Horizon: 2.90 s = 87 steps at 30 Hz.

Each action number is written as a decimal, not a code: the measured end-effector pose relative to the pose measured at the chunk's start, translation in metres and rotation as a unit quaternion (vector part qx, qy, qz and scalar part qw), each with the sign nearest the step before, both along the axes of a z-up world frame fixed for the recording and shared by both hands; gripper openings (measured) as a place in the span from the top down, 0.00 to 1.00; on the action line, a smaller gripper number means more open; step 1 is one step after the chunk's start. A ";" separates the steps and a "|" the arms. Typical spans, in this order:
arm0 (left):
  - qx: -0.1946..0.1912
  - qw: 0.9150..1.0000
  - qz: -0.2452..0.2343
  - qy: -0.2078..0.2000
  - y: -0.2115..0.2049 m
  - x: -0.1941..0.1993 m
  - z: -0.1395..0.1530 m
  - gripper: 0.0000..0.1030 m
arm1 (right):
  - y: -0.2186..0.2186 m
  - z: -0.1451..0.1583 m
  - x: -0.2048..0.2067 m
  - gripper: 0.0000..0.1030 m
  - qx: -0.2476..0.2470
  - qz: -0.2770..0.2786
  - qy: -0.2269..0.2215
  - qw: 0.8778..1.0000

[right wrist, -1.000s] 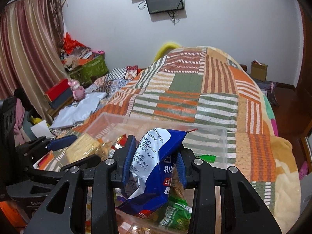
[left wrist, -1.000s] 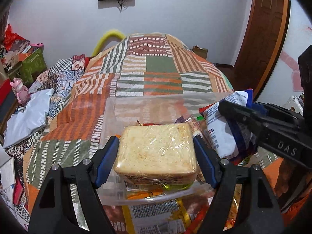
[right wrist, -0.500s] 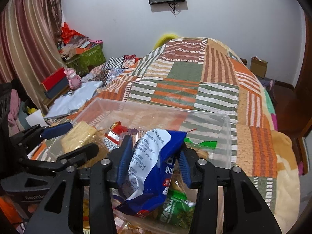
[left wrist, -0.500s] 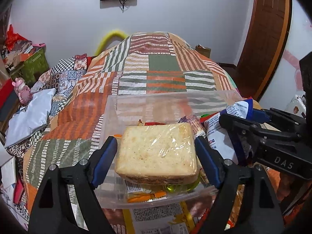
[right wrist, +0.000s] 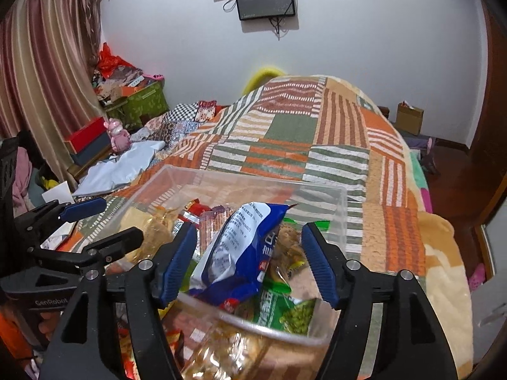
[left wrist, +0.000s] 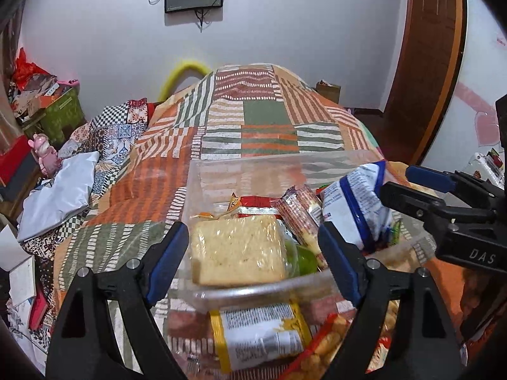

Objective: Organize snacks
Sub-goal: 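Carry the chip bag and cake into the clear box and open both tools, then grasp the peanut snack bag with the right tool while the left grasps the orange puff bag, then lower the peanut bag and puff bag into the clear box and release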

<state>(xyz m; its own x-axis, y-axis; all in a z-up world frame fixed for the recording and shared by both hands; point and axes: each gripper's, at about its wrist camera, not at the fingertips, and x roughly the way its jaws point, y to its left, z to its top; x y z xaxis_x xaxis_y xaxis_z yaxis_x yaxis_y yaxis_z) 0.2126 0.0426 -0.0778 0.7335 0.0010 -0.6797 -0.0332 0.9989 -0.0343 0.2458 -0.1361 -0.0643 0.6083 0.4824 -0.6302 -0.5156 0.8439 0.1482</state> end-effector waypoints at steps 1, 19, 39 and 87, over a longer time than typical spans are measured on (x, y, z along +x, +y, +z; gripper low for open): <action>0.001 1.000 0.000 -0.003 0.001 -0.005 0.003 0.15 | -0.002 0.002 -0.003 0.34 0.001 -0.001 -0.003 1.000; -0.007 0.997 0.048 0.052 0.055 -0.077 -0.029 0.11 | -0.015 -0.019 -0.052 0.32 -0.009 0.002 0.030 0.999; -0.021 0.989 0.028 0.141 0.059 -0.102 -0.099 0.10 | -0.006 -0.076 -0.055 0.32 -0.027 0.007 0.112 0.993; -0.043 0.999 0.005 -0.020 0.026 -0.057 0.022 0.37 | -0.044 0.004 -0.061 0.54 0.063 -0.014 0.004 0.998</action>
<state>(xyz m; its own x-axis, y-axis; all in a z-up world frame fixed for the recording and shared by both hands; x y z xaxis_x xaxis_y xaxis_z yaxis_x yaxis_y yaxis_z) 0.1557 0.0682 -0.0560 0.7609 -0.0491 -0.6470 -0.0398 0.9917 -0.1222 0.1850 -0.1801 -0.0606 0.6171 0.5418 -0.5706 -0.4912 0.8318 0.2586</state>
